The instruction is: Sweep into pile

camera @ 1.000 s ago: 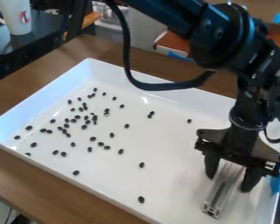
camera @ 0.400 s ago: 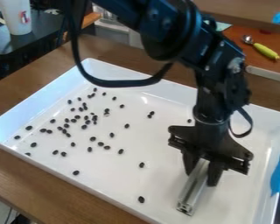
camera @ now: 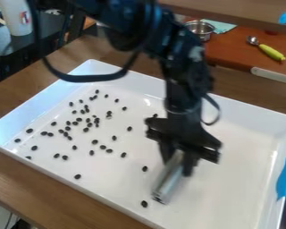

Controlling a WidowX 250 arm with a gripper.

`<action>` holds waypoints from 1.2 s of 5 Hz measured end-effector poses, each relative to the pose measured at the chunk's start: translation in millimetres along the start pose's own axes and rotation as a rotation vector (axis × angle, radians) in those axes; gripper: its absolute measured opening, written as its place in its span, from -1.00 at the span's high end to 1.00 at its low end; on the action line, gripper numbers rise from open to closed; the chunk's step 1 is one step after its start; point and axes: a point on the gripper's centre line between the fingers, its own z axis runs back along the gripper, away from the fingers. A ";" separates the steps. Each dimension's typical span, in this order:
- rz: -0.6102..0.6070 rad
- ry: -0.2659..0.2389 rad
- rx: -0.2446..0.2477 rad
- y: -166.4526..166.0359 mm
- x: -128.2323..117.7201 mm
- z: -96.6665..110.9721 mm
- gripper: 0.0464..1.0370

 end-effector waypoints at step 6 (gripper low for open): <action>-0.022 0.026 0.003 195.6 -30.6 9.6 0.33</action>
